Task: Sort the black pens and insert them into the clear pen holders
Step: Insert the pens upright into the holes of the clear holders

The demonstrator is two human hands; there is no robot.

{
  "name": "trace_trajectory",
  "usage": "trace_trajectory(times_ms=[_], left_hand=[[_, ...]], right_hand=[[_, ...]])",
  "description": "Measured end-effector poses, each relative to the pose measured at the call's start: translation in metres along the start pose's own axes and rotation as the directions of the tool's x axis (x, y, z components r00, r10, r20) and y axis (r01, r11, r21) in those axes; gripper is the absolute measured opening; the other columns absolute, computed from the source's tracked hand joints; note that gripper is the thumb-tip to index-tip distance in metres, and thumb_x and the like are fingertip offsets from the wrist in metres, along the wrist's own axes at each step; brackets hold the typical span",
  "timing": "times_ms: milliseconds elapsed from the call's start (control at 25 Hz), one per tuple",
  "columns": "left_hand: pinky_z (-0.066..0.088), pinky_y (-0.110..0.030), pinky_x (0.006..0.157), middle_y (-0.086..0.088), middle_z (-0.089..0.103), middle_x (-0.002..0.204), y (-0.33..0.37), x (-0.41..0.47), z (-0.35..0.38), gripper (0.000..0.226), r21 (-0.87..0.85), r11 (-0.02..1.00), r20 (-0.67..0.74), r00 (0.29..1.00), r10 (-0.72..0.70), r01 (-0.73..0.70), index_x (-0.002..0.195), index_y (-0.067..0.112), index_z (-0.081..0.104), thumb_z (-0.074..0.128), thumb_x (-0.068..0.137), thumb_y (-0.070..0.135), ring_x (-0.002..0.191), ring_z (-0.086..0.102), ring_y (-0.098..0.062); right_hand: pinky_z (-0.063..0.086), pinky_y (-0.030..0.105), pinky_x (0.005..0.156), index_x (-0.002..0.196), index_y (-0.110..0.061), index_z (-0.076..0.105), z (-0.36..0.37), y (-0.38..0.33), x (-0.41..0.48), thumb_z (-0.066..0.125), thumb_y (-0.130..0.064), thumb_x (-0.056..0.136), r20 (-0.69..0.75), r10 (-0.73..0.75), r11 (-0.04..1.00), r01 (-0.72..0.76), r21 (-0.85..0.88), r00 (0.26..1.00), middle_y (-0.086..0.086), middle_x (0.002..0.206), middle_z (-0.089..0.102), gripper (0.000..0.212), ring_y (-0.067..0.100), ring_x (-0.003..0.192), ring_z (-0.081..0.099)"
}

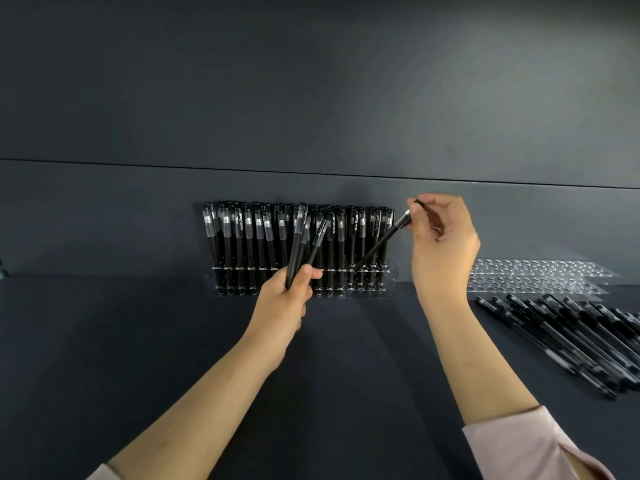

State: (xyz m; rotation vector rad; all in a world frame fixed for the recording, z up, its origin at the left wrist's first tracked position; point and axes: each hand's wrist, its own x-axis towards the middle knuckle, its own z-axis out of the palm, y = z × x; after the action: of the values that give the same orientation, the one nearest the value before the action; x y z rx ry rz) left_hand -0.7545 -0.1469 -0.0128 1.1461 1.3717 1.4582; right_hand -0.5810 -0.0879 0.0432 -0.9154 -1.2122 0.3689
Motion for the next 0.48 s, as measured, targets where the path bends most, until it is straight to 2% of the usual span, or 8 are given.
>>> trace_trajectory(times_ms=[80,200,480], left_hand=[[0.024,-0.021,0.042,0.015,0.039,0.051,0.002,0.001,-0.001,0.023,-0.039,0.999,-0.005,1.0,-0.013,0.013,0.101,0.021,0.065,0.046,0.101,0.034,0.043,0.027,-0.005],[0.023,-0.022,0.042,0.015,0.038,0.049,0.004,0.001,-0.002,0.024,-0.087,0.996,-0.008,1.0,-0.029,0.028,0.101,0.019,0.064,0.046,0.102,0.034,0.042,0.027,-0.005],[0.023,-0.021,0.041,0.01,0.034,0.054,0.008,-0.001,-0.002,0.035,-0.152,0.987,0.01,0.999,-0.054,0.054,0.104,0.015,0.06,0.043,0.099,0.046,0.044,0.025,-0.006]], right_hand=[[0.052,0.019,0.077,0.096,-0.021,0.063,0.003,-0.002,-0.005,0.061,-0.013,0.094,0.059,-0.047,0.997,0.05,-0.052,0.997,-0.012,0.089,0.069,0.008,0.004,0.082,0.065],[0.047,0.011,0.074,0.098,-0.016,0.067,0.007,-0.002,-0.011,0.06,-0.011,0.093,0.099,-0.103,0.99,0.112,-0.089,0.99,-0.016,0.086,0.067,0.009,0.003,0.078,0.062],[0.045,0.007,0.074,0.097,-0.01,0.068,0.011,-0.005,-0.014,0.061,-0.009,0.093,0.059,-0.189,0.979,0.192,-0.062,0.98,-0.01,0.092,0.067,0.008,-0.005,0.079,0.061]])
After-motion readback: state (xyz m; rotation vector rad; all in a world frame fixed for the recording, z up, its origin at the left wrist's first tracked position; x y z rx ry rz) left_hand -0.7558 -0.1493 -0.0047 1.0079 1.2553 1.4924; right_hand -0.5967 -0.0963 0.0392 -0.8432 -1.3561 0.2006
